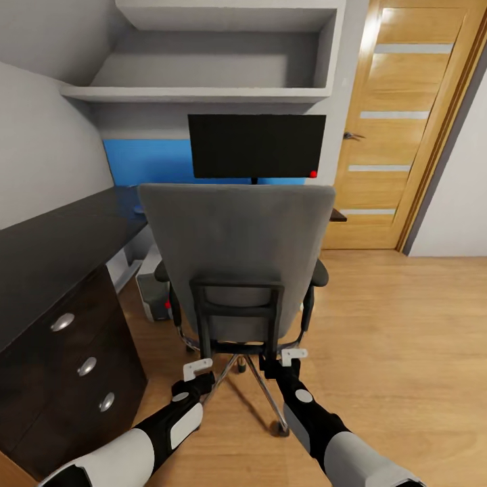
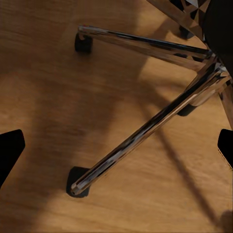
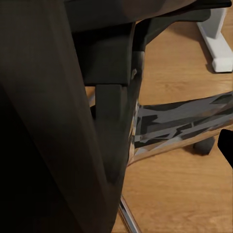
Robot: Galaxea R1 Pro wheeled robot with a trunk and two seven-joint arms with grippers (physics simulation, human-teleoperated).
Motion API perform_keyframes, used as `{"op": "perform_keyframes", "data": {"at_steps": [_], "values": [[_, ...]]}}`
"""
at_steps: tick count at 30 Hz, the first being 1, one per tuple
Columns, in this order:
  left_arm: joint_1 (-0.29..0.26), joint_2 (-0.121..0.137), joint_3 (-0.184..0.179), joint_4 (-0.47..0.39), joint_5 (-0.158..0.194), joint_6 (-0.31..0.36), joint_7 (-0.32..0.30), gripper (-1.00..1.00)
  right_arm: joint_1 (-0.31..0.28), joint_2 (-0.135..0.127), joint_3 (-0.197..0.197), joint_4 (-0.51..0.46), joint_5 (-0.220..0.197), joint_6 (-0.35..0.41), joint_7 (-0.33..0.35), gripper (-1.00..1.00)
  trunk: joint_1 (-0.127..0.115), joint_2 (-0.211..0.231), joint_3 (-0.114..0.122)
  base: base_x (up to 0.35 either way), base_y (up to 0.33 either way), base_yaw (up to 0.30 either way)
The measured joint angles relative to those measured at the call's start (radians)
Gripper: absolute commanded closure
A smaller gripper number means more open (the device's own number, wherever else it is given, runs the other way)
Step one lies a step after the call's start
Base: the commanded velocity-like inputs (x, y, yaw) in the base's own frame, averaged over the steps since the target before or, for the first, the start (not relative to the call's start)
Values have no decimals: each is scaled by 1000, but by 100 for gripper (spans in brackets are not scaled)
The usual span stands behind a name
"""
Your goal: In the bedroom, organize the workspace by keeping the computer under the desk, ensuring the monitor is on the desk, placing the keyboard on the desk next to the monitor, placing the mouse on the desk next to the keyboard, moving the folder from the swivel chair onto the desk next to the mouse, stacking the notebook on top of the folder with the pen on top of the notebook, and positioning the swivel chair next to the desk.
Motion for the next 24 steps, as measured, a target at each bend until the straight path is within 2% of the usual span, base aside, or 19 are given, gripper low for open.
{"op": "perform_keyframes", "data": {"at_steps": [21,24], "values": [[0,1,1,0,0,0,3,-100,0,-1,-1,0,2,0,-1,-100,0,0,0,331,0,19],[0,1,2,1,2,-1,4,-100,0,-2,-3,-1,23,0,-1,-100,0,0,0,331,0,0]]}}
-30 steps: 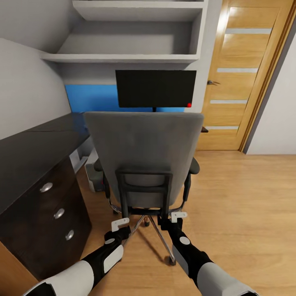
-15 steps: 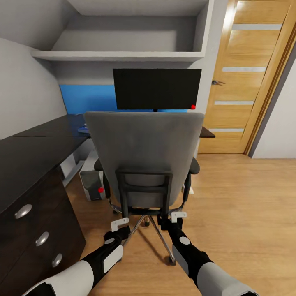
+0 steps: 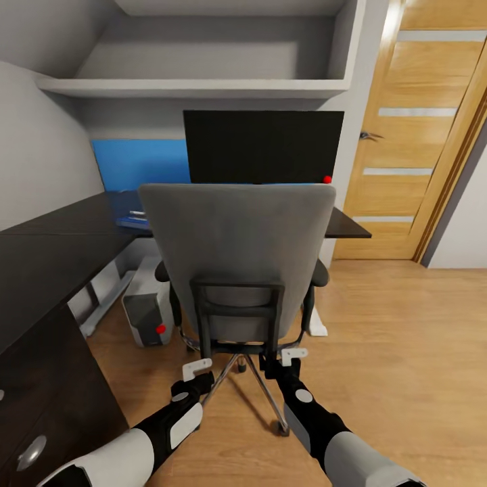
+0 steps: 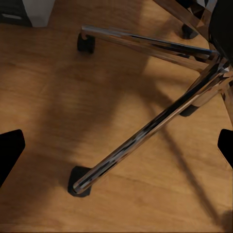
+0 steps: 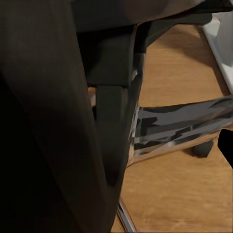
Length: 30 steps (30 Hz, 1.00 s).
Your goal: In the bedroom, organize the workspace by keeping the computer under the desk, ensuring the monitor is on the desk, placing the keyboard on the desk next to the monitor, placing the mouse on the desk next to the keyboard, moving the folder from the swivel chair onto the desk next to the mouse, stacking the notebook on top of the folder with the pen on top of the notebook, and positioning the swivel chair next to the desk.
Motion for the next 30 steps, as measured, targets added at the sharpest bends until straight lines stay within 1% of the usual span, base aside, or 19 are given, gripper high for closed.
{"op": "perform_keyframes", "data": {"at_steps": [2,5,13,17,20,30], "values": [[0,0,0,0,1,0,0,-100,0,0,0,0,19,0,0,-100,0,0,0,331,0,0],[0,0,0,0,1,0,0,-100,0,0,0,0,30,0,0,-100,0,0,0,329,0,0],[0,0,-1,0,3,-1,-1,-100,0,0,0,0,36,0,0,-100,0,0,0,310,-34,0],[0,0,-1,0,-1,-1,-4,-100,0,-1,-2,0,35,0,-1,-100,1,0,0,87,-11,0],[0,0,1,0,-4,-1,-6,-100,0,-1,-3,0,35,0,-1,-100,1,0,0,-140,-1,0],[0,2,1,0,-4,-1,-6,-100,0,-2,-3,1,38,0,-1,-100,1,0,0,-318,0,0]]}}
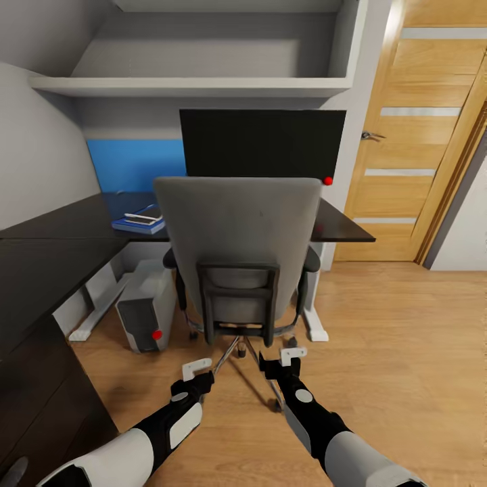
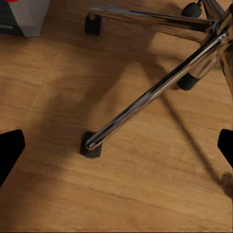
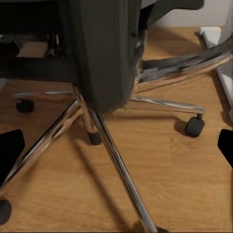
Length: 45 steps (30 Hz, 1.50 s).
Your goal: In the bedroom, organize the workspace by keeping the computer under the desk, ensuring the monitor is on the desk, placing the keyboard on the desk next to the monitor, placing the mouse on the desk next to the keyboard, moving the folder from the swivel chair onto the desk next to the mouse, stacking the notebook on top of the folder with the pen on top of the notebook, and positioning the swivel chair next to the desk.
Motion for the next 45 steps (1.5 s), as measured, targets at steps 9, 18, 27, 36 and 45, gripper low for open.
{"op": "perform_keyframes", "data": {"at_steps": [9,18,27,36,45], "values": [[0,6,0,0,0,-3,4,-100,0,1,2,-1,-1,0,0,-100,-1,1,11,-335,0,0],[0,6,3,-2,2,-2,2,-100,0,2,2,0,-1,0,0,-100,-6,3,46,-294,0,0],[0,7,6,-4,4,-1,9,-100,0,2,0,-1,-1,0,-1,-100,-23,31,78,-40,0,0],[0,7,16,-7,6,-1,10,-100,0,1,0,-2,-1,0,-2,-100,-58,94,107,-1,0,0],[0,3,47,0,8,1,6,-100,0,-2,-2,27,1,-30,-3,-100,-92,158,135,-265,0,0]]}}
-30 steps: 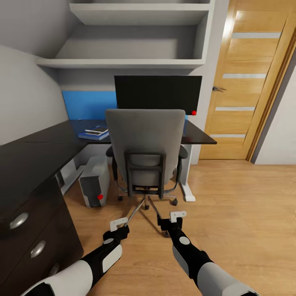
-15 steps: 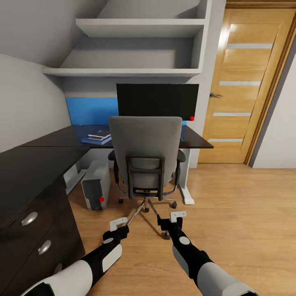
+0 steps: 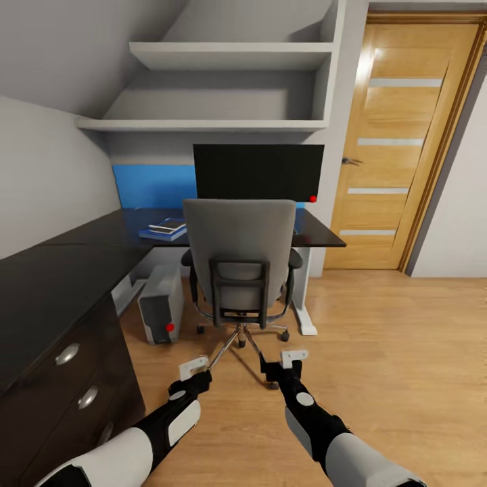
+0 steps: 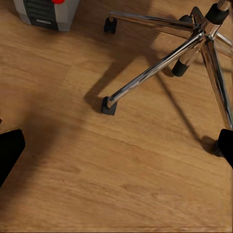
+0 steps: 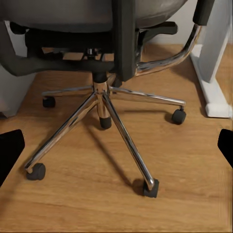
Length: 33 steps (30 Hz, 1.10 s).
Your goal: In the bedroom, organize the workspace by keeping the computer under the desk, ensuring the monitor is on the desk, placing the keyboard on the desk next to the monitor, placing the mouse on the desk next to the keyboard, moving the folder from the swivel chair onto the desk next to the mouse, stacking the notebook on top of the folder with the pen on top of the notebook, and positioning the swivel chair next to the desk.
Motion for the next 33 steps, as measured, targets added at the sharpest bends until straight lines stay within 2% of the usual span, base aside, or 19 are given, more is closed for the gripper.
{"op": "perform_keyframes", "data": {"at_steps": [6,11,18,19,24,27,29,33], "values": [[0,-18,-6,27,0,0,1,-100,0,0,0,77,1,-109,-3,-100,-23,42,19,-329,0,0],[-1,-29,-7,90,0,-1,0,-100,1,-3,-4,158,-2,-224,-8,-100,-43,77,34,-158,0,0],[7,-44,-7,224,1,-5,-1,-100,16,-34,-6,316,-9,-439,-23,-100,-70,126,56,-22,0,0],[28,-44,-3,247,2,-7,-1,-100,45,-39,-9,329,-11,-483,-47,-100,-73,133,59,-4,0,0],[104,-43,-5,266,1,-41,-2,-100,101,-47,-6,339,-8,-543,-117,-100,-93,168,75,-1,0,0],[157,-40,-4,272,3,-116,-2,-100,123,-50,-5,341,-8,-564,-143,-100,-104,189,85,0,0,0],[226,-36,0,302,6,-217,-3,-100,157,-52,-10,342,-15,-574,-169,-100,-112,203,91,0,0,0],[281,-28,0,315,6,-245,-4,-100,170,-63,-8,343,-38,-572,-199,-100,-127,231,103,0,0,0]]}}
